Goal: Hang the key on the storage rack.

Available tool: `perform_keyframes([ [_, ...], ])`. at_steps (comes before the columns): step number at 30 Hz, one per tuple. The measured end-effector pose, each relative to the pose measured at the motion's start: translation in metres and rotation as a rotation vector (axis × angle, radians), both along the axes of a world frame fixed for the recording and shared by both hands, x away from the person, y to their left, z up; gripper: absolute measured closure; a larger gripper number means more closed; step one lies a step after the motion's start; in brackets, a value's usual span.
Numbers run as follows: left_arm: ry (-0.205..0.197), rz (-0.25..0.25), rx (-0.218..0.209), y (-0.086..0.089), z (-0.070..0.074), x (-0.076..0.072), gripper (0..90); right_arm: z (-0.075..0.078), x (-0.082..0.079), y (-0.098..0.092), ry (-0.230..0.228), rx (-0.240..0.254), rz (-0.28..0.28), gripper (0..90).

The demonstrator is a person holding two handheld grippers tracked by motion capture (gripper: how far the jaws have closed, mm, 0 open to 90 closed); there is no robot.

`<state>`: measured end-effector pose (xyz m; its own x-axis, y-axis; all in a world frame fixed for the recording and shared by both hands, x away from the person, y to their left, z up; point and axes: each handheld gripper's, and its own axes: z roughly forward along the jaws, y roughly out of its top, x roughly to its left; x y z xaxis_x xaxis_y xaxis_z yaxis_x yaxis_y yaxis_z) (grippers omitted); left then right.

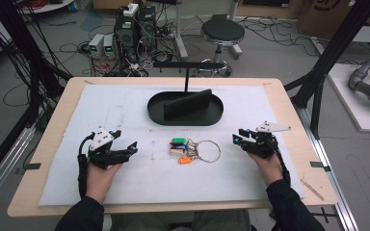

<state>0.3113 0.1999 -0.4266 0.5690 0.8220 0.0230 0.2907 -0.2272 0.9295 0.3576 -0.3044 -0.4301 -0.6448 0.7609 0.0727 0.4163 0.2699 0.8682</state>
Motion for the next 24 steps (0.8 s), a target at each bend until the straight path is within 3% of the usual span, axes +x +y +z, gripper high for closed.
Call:
perform_keyframes([
  [6,0.009,-0.001,0.002,0.001,-0.002,-0.001,24.7,-0.005,0.004,0.016,0.025,-0.026,0.032,63.4],
  [10,0.011,-0.001,0.004,0.0,-0.003,-0.002,24.8,-0.009,0.008,0.03,0.078,-0.042,0.066,64.8],
  [13,0.013,0.001,0.005,0.001,-0.003,-0.003,24.7,-0.014,0.01,0.041,0.115,-0.084,0.09,67.4],
  [24,0.019,-0.004,0.017,0.003,-0.005,-0.006,24.9,-0.02,0.013,0.057,0.127,-0.176,0.097,71.7],
])
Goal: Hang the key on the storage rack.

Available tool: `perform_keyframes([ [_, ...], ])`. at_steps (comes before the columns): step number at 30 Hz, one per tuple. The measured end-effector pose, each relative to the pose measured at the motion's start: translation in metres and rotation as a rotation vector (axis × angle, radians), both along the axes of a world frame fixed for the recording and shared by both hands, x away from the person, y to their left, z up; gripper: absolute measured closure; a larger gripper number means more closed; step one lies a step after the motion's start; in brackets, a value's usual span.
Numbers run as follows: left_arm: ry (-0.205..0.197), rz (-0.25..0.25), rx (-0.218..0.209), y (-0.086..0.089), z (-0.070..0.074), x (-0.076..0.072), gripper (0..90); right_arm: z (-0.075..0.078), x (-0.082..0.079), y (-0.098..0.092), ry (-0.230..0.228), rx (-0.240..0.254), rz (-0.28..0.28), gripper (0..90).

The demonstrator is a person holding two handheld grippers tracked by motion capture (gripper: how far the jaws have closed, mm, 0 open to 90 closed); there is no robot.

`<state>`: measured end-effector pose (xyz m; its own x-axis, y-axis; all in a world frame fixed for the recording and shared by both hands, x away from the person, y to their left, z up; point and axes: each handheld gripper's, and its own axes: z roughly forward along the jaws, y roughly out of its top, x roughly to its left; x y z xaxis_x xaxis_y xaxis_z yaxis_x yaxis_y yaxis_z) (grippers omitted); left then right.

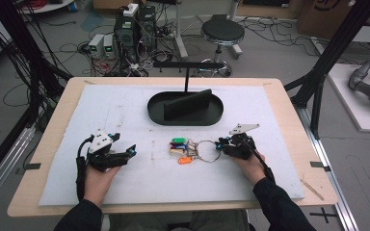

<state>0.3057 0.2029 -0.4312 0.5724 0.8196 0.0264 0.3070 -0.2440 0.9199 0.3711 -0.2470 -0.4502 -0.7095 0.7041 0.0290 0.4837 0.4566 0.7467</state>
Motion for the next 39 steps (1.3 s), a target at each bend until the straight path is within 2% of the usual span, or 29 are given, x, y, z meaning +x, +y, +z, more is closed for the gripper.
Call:
perform_keyframes([
  [2,-0.001,-0.002,0.003,0.0,0.0,0.0,25.0,-0.002,0.0,0.004,-0.001,-0.036,-0.008,74.6],
  [5,0.001,-0.006,0.004,-0.001,-0.001,-0.001,25.0,-0.002,0.001,0.005,0.002,-0.042,-0.013,75.1],
  [11,0.003,-0.008,0.014,-0.004,-0.001,-0.001,24.9,-0.001,-0.004,0.011,-0.042,-0.096,0.014,84.8],
  [14,0.001,-0.009,0.018,-0.005,-0.001,-0.001,25.1,0.0,-0.004,0.012,-0.033,-0.097,0.012,86.5],
  [17,0.001,-0.009,0.018,-0.005,-0.001,-0.001,25.1,0.002,-0.005,0.011,-0.046,-0.093,-0.002,86.9],
  [18,0.001,-0.01,0.017,-0.004,-0.001,-0.001,25.1,0.006,-0.006,0.008,-0.07,-0.074,-0.02,87.1],
  [20,0.002,-0.009,0.02,-0.004,-0.002,-0.001,25.1,0.008,-0.006,0.007,-0.078,-0.061,-0.032,87.2],
  [26,0.0,-0.007,0.018,-0.004,-0.001,-0.002,25.2,0.023,-0.009,-0.005,-0.146,0.015,-0.093,87.4],
  [29,0.001,-0.009,0.023,-0.004,-0.001,-0.002,25.2,0.023,-0.009,-0.007,-0.136,0.029,-0.097,87.4],
  [33,0.002,-0.01,0.021,-0.004,-0.002,-0.002,25.2,0.026,-0.011,-0.006,-0.155,0.062,-0.09,87.3],
  [39,0.002,-0.011,0.022,-0.005,-0.002,-0.002,25.2,0.032,-0.016,-0.004,-0.163,0.144,-0.065,87.2],
])
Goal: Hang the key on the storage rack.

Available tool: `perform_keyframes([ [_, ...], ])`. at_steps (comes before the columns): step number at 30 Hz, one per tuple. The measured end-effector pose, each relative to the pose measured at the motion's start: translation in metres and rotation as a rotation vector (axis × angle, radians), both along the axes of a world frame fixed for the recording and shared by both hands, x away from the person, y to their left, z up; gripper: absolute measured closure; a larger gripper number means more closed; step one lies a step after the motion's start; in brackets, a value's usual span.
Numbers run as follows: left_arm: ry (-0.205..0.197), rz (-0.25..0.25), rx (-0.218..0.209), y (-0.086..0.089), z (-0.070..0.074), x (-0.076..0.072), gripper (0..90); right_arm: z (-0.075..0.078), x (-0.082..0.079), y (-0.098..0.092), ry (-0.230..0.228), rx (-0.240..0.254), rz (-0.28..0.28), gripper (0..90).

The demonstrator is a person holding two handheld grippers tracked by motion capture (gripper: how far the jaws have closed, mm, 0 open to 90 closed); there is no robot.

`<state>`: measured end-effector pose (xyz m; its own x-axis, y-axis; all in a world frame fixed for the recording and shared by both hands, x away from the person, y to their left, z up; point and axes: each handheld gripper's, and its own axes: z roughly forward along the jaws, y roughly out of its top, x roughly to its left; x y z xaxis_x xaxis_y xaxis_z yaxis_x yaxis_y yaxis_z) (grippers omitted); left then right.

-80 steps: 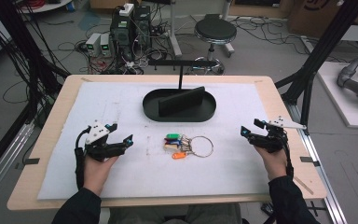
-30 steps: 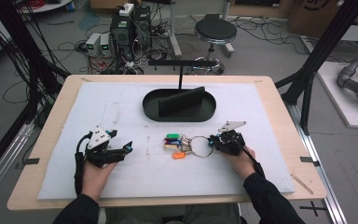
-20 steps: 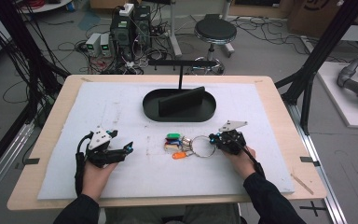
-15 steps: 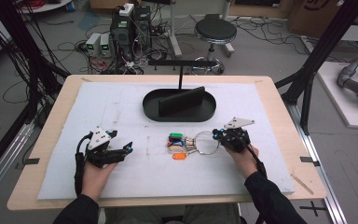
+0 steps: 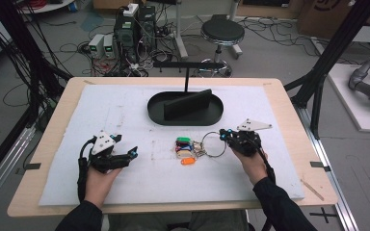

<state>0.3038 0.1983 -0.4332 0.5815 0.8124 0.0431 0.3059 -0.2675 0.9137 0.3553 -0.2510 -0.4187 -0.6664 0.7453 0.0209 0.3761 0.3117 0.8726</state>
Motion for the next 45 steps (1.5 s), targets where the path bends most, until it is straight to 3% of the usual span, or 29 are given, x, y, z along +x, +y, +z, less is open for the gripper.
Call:
perform_keyframes([
  [3,0.002,0.0,0.001,0.0,0.0,0.0,25.2,0.002,-0.003,0.003,-0.003,0.045,0.027,86.9],
  [5,0.003,-0.001,-0.001,0.0,0.0,0.0,25.2,0.003,-0.004,0.003,-0.004,0.049,0.035,86.6],
  [7,0.002,-0.002,-0.002,-0.001,0.0,0.0,25.2,0.002,-0.005,0.007,0.025,0.068,0.061,83.3],
  [15,0.004,-0.004,0.002,-0.001,-0.001,0.0,25.2,-0.002,-0.005,0.016,0.091,0.058,0.079,84.2],
  [20,0.005,-0.007,0.004,-0.001,0.0,0.0,25.2,-0.002,-0.004,0.014,0.103,0.062,0.092,86.4],
  [29,0.005,-0.018,0.002,-0.002,0.0,0.0,25.2,0.004,-0.007,0.015,0.072,0.063,0.127,86.8],
  [45,0.008,-0.032,-0.003,-0.003,-0.001,0.001,25.2,0.03,-0.009,0.005,0.022,0.107,0.169,87.0],
])
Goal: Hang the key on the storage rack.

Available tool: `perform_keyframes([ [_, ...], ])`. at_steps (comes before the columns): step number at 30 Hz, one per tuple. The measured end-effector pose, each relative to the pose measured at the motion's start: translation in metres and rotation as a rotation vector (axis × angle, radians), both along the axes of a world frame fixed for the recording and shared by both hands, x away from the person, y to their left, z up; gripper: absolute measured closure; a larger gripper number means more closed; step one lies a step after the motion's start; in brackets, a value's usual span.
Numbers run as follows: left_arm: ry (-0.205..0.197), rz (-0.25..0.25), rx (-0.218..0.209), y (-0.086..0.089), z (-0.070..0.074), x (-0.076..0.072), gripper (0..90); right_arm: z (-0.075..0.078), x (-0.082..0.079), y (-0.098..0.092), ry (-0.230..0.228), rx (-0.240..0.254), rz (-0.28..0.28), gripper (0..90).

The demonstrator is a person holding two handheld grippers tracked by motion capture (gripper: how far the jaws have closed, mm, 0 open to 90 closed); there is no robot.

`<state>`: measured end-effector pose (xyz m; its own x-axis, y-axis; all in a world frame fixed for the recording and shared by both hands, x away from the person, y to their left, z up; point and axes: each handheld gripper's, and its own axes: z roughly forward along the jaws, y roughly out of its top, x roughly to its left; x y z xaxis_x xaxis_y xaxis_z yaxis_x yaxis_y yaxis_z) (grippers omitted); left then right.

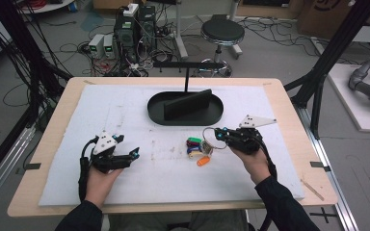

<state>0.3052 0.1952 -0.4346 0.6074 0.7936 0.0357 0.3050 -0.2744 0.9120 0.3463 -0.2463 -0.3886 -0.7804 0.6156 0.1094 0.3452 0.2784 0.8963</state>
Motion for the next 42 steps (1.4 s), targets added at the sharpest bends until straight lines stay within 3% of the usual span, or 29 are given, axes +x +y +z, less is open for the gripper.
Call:
perform_keyframes([
  [8,-0.006,-0.02,-0.006,-0.003,0.0,0.0,25.2,0.014,-0.001,-0.003,-0.031,0.026,0.019,87.1],
  [12,-0.009,-0.03,-0.036,-0.005,0.003,0.0,25.2,0.019,-0.002,-0.003,-0.042,0.034,0.027,87.2],
  [15,-0.007,-0.045,-0.092,-0.007,0.006,0.001,25.2,0.024,-0.003,-0.003,-0.053,0.041,0.033,87.2],
  [21,-0.038,-0.088,-0.1,-0.022,0.016,0.003,25.2,0.034,-0.006,-0.002,-0.068,0.062,0.051,87.2],
  [32,-0.081,-0.228,-0.118,-0.057,0.034,0.011,25.2,0.046,-0.013,0.003,-0.08,0.074,0.095,87.2],
  [38,-0.073,-0.311,-0.137,-0.076,0.04,0.016,25.8,0.048,-0.014,0.006,-0.086,0.069,0.116,87.3],
  [42,-0.056,-0.395,-0.16,-0.096,0.044,0.021,26.7,0.049,-0.015,0.007,-0.078,0.072,0.125,87.4],
])
